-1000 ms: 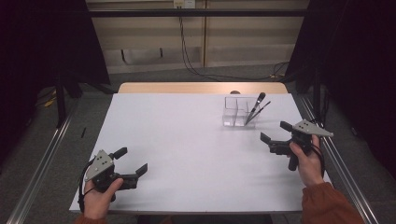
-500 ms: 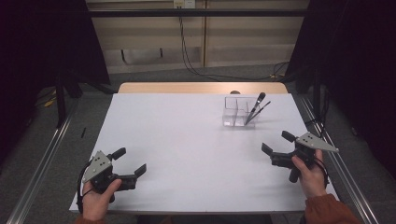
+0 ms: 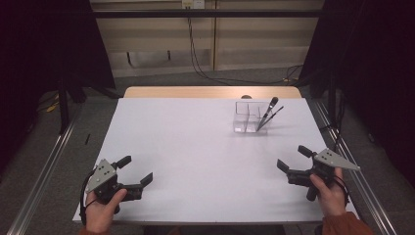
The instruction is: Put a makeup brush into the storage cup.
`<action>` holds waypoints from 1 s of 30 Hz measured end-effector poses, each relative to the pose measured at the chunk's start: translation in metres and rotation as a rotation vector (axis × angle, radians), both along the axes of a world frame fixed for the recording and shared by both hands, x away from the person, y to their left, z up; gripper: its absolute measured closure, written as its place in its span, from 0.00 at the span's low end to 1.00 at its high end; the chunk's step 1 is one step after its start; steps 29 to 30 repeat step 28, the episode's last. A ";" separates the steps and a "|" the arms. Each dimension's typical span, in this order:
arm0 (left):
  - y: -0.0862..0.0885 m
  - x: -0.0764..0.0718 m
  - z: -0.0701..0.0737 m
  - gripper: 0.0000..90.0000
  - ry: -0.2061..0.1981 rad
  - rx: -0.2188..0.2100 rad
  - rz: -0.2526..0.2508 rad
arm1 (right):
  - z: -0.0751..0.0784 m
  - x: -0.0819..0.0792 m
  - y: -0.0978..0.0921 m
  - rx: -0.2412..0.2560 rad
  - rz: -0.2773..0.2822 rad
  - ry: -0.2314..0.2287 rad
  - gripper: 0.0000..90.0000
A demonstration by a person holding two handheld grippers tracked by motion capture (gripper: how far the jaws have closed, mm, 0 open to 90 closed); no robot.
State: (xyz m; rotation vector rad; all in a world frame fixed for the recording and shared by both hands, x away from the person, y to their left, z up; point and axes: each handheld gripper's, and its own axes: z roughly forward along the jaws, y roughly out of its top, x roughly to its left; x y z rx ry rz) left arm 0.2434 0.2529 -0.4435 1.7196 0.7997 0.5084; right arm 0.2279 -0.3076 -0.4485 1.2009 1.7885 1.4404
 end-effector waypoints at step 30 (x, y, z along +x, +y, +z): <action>-0.005 0.002 -0.003 0.04 0.040 0.005 0.007 | -0.008 -0.013 0.001 -0.052 0.026 0.004 0.01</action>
